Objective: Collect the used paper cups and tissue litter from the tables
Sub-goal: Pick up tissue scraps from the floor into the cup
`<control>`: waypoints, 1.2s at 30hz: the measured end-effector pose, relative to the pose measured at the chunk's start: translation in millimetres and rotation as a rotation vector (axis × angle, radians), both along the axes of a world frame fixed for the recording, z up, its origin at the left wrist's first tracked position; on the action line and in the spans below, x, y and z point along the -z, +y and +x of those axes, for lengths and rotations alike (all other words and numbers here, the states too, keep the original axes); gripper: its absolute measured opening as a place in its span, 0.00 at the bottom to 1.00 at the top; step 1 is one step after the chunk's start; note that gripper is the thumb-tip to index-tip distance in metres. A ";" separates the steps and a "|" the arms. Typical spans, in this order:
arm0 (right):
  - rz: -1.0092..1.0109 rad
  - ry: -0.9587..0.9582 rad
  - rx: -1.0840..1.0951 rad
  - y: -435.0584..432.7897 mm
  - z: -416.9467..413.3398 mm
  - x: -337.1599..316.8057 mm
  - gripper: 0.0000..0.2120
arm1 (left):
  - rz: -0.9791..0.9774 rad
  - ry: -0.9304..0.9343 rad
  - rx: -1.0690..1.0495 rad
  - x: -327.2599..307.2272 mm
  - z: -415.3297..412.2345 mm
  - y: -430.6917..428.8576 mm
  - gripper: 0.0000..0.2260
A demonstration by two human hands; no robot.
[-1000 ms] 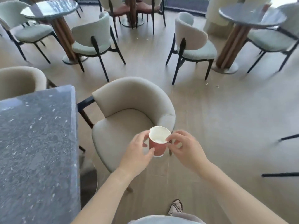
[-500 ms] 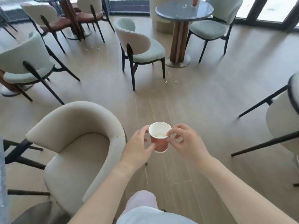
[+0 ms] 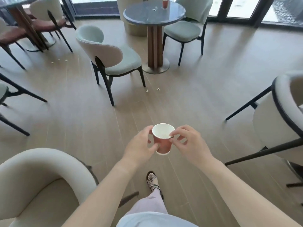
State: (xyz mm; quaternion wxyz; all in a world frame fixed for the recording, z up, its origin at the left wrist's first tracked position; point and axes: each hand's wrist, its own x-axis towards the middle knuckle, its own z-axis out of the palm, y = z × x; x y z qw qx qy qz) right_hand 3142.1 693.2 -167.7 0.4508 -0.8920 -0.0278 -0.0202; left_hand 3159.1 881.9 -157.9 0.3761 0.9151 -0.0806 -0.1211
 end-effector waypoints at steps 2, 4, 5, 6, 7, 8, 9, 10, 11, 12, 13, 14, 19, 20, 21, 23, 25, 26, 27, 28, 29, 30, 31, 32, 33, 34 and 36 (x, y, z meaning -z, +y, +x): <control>0.006 0.001 0.026 -4.6 40.6 -3.7 0.06 | 0.004 0.002 0.013 -3.3 43.6 -5.8 0.24; 0.009 -0.005 0.049 -8.2 79.2 -9.0 0.06 | -0.010 0.013 0.020 -8.0 83.6 -11.5 0.25; 0.016 -0.013 0.056 -9.6 98.2 -11.3 0.06 | -0.014 0.014 0.025 -10.4 103.8 -14.3 0.26; 0.026 -0.015 0.063 -10.5 115.9 -13.4 0.06 | -0.015 0.016 0.030 -12.4 123.4 -16.9 0.26; 0.036 -0.015 0.072 -11.3 133.2 -15.5 0.06 | -0.016 0.016 0.034 -13.9 142.7 -19.4 0.27; 0.042 -0.017 0.080 -12.3 149.6 -17.2 0.06 | -0.015 0.012 0.036 -15.2 160.6 -22.1 0.26; 0.045 -0.018 0.088 -13.7 164.6 -17.6 0.07 | -0.017 0.005 0.039 -15.9 176.3 -25.0 0.26; 0.048 -0.017 0.098 -15.7 178.9 -17.2 0.07 | -0.025 0.001 0.041 -16.4 190.0 -27.6 0.25; 0.047 -0.015 0.105 -17.6 192.3 -16.7 0.07 | -0.039 -0.002 0.040 -16.9 202.3 -30.2 0.25; 0.045 -0.013 0.106 -19.6 204.9 -16.0 0.06 | -0.059 0.001 0.037 -17.1 213.3 -32.3 0.24; 0.039 -0.009 0.103 -21.7 216.9 -14.7 0.06 | -0.078 0.007 0.033 -16.7 223.8 -34.1 0.24; 0.032 -0.003 0.100 -24.7 230.9 -12.3 0.06 | -0.091 0.010 0.031 -14.8 236.8 -36.5 0.24; 0.022 0.007 0.090 -37.8 295.6 -5.8 0.06 | -0.122 0.005 0.031 -10.1 298.7 -48.4 0.22; 0.019 0.006 0.084 -41.3 312.3 -4.3 0.06 | -0.119 0.003 0.027 -8.6 314.5 -51.8 0.22; 0.015 0.004 0.074 -45.1 329.5 -2.8 0.06 | -0.111 0.001 0.022 -6.4 331.4 -55.5 0.23; 0.007 0.000 0.061 -54.5 366.5 -1.5 0.05 | -0.073 -0.002 0.011 -3.3 367.8 -63.8 0.26; -0.007 0.000 0.046 -66.8 405.1 -1.8 0.05 | -0.039 -0.003 0.008 -0.3 406.1 -75.2 0.25; -0.018 0.005 0.035 -74.2 424.2 -1.7 0.05 | -0.030 0.004 0.003 1.3 424.6 -81.7 0.24; -0.027 0.014 0.025 -82.2 442.7 -1.4 0.06 | -0.026 0.014 -0.005 2.2 442.3 -89.0 0.23; -0.033 0.024 0.016 -90.4 459.9 -0.9 0.06 | -0.027 0.022 -0.011 2.5 458.9 -96.3 0.22; -0.035 0.033 0.006 -98.4 476.0 0.0 0.06 | -0.029 0.027 -0.015 2.9 474.8 -103.6 0.22; -0.034 0.041 -0.005 -106.2 491.5 1.1 0.05 | -0.034 0.030 -0.019 3.5 490.6 -110.6 0.22; -0.035 0.047 -0.016 -113.5 507.0 2.1 0.05 | -0.041 0.034 -0.023 4.1 506.4 -117.2 0.22; -0.039 0.051 -0.022 -119.9 522.1 3.0 0.05 | -0.048 0.040 -0.027 4.5 521.7 -123.1 0.23; -0.044 0.052 -0.028 -125.3 536.3 4.0 0.05 | -0.051 0.042 -0.030 4.6 535.8 -128.1 0.23; -0.049 0.050 -0.032 -129.6 550.1 5.4 0.05 | -0.050 0.041 -0.030 5.1 549.2 -132.1 0.23; -0.055 0.050 -0.032 -135.6 573.5 8.0 0.05 | -0.043 0.044 -0.023 6.5 572.7 -137.6 0.23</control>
